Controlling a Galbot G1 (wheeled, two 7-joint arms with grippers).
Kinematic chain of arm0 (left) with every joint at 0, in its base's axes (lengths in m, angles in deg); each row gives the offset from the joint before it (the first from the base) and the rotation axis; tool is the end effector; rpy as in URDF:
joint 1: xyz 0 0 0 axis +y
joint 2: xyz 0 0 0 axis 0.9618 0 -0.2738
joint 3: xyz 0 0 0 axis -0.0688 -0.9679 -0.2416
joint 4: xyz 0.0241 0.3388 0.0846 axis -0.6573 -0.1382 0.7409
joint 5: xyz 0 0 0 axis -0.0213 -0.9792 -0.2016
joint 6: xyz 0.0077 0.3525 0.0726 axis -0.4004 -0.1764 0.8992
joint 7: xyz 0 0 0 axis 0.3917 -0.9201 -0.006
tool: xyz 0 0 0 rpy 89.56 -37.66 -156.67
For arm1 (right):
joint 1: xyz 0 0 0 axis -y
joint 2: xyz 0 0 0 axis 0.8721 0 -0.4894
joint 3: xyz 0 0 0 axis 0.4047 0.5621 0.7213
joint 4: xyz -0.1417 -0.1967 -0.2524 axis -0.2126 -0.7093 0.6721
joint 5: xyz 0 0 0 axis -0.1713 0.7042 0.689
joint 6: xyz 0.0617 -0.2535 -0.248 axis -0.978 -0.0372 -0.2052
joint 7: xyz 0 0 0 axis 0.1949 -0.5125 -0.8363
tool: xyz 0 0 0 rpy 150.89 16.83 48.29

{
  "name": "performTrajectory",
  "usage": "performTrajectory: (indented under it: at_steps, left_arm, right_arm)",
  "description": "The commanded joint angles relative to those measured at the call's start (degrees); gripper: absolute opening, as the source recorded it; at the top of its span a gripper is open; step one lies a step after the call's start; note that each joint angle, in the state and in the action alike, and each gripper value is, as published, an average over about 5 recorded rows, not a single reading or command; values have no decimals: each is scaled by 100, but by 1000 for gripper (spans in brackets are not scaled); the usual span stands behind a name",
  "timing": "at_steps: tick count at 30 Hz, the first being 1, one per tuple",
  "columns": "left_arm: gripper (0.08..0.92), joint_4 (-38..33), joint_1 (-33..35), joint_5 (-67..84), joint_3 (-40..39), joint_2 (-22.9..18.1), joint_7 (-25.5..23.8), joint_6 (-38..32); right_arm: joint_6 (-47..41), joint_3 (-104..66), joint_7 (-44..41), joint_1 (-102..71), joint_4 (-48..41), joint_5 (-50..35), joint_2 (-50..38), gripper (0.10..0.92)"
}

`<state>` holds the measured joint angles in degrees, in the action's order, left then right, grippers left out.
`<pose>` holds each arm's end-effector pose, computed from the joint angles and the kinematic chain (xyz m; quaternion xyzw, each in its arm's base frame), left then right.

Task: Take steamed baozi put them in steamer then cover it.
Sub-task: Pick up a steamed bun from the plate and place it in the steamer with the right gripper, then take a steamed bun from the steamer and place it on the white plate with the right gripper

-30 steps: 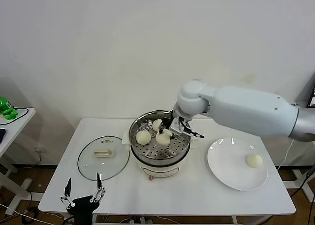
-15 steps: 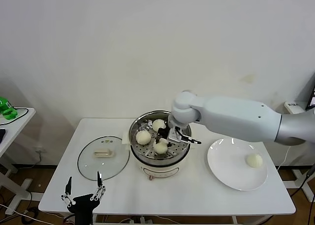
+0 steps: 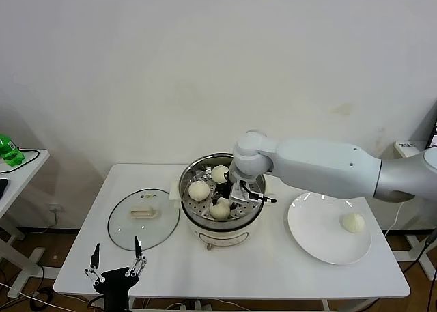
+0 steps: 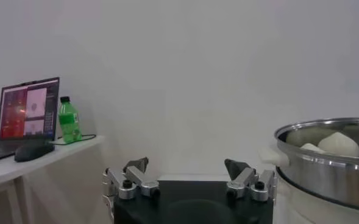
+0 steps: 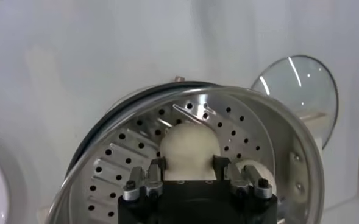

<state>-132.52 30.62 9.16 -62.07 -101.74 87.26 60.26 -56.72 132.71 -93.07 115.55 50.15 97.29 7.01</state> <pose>0.1012 -0.0205 -0.2884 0.1475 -0.9868 -0.0629 0.0242 0.4953 0.1370 -0.1056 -0.6553 0.1577 -0.7377 0.0391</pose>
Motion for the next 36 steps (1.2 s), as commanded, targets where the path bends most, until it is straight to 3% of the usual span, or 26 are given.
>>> performTrajectory:
  at_steps: [1,7,15,21,30,36]
  left_arm:
    - [823,5,-6,-6,-11,-6,2,0]
    - [823,7,0,-13,-27,-5,3,-10]
    - [823,-46,-9,115,9,144,-5,22]
    - [823,-137,-17,293,53,386,-25,49]
    - [823,-167,-162,260,-198,540,-57,52]
    - [823,-166,-205,127,-322,551,-64,43]
  right_arm:
    - [98,-11,55,35,-71,38,28,662]
    - [100,-192,77,190,-344,-147,-26,806]
    - [-93,-723,-40,780,-990,-417,-472,823]
    - [-714,-302,-195,1203,-1534,-653,-1213,823]
    - [-2053,297,-125,841,-490,-747,-3261,823]
    - [-2587,97,75,44,-149,-533,-4093,823]
